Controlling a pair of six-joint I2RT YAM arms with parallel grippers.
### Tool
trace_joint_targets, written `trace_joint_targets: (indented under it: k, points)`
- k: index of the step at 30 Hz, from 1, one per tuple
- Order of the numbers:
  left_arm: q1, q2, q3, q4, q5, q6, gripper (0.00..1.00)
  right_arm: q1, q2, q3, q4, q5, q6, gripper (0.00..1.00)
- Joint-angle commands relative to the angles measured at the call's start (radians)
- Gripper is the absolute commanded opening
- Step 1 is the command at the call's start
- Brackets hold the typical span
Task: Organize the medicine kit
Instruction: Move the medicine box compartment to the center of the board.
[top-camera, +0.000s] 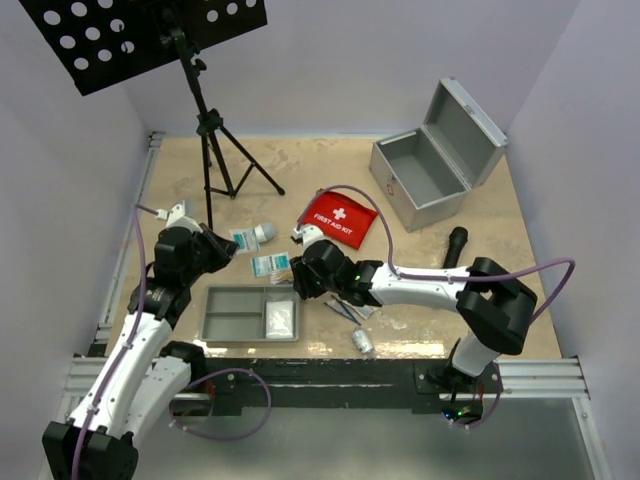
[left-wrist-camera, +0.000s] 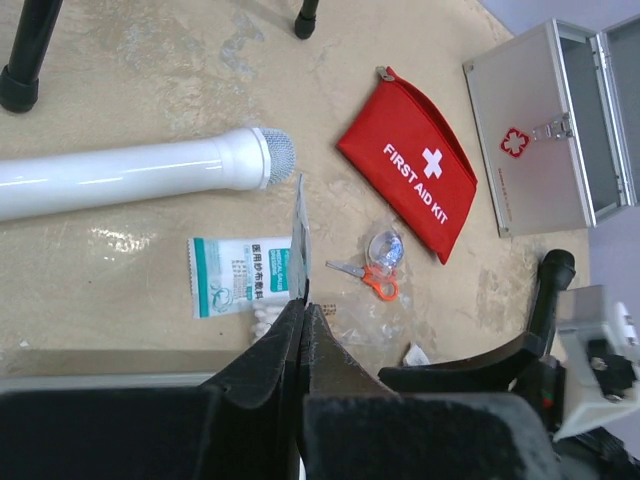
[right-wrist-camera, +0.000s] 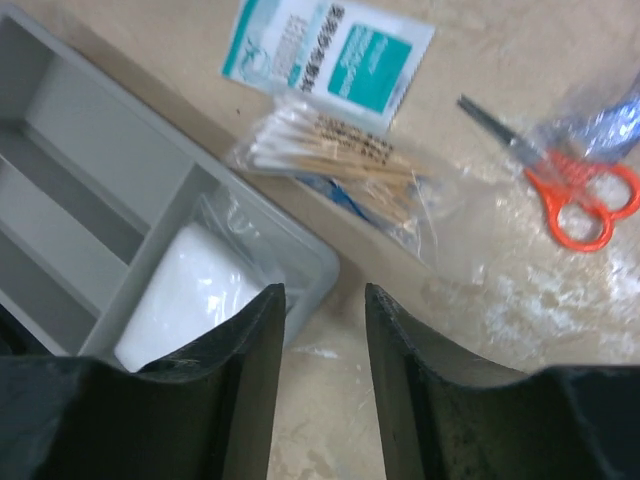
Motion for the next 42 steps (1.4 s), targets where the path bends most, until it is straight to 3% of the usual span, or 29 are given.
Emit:
trace_joint_targets:
  k: [1,13,21,23,29,35,42]
  points:
    - [0.005,-0.041,0.044,-0.05,0.03,0.005,0.0,0.005,-0.031,-0.044,0.036,-0.04,0.074,0.39]
    - [0.005,-0.104,0.042,-0.07,0.047,0.017,0.0,0.039,0.032,-0.085,0.109,-0.097,0.138,0.38]
    - [0.003,-0.107,0.044,-0.07,0.05,0.023,0.0,0.039,0.092,-0.065,0.06,-0.022,0.138,0.34]
    - [0.003,-0.109,0.038,-0.066,0.052,0.021,0.0,0.039,0.099,-0.07,0.056,-0.019,0.133,0.31]
    - [0.003,-0.113,0.029,-0.055,0.064,0.021,0.0,0.039,0.063,-0.09,0.019,0.027,0.146,0.08]
    - [0.001,-0.11,-0.01,0.009,0.129,0.011,0.0,0.033,0.02,-0.117,-0.022,0.085,0.166,0.0]
    - [0.001,-0.112,-0.019,0.043,0.158,0.008,0.0,0.026,-0.055,-0.136,-0.026,0.079,0.156,0.0]
